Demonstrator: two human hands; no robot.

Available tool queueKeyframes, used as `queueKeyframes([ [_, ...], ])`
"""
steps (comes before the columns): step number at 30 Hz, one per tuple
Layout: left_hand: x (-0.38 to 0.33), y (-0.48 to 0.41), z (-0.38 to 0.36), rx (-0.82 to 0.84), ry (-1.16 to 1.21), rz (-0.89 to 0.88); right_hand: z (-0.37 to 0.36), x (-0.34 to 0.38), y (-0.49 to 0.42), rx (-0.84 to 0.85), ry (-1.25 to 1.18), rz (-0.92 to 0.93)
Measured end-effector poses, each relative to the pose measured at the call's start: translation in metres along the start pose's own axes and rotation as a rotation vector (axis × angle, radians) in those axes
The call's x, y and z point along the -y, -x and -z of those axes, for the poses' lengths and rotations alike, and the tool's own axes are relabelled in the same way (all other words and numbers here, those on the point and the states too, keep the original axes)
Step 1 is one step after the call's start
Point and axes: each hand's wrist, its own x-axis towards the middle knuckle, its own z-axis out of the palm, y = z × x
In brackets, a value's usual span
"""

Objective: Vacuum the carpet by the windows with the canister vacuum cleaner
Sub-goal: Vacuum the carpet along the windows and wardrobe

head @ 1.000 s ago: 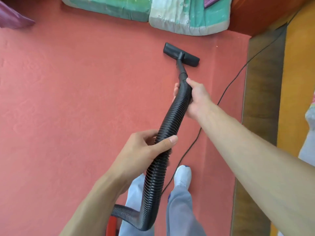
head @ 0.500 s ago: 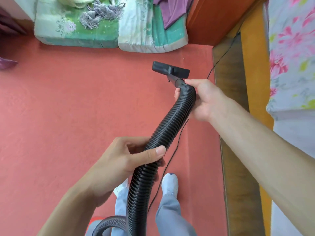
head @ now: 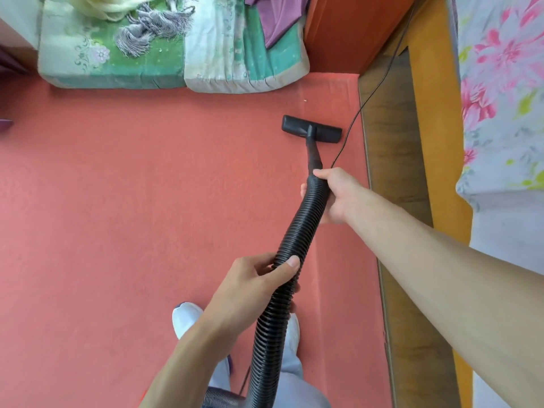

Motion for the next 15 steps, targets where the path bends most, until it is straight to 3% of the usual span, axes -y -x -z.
queueKeyframes([
  [15,-0.049,-0.06,0.008,-0.062,0.045,-0.077,-0.053,0.083,-0.03,-0.19,0.279,0.147],
])
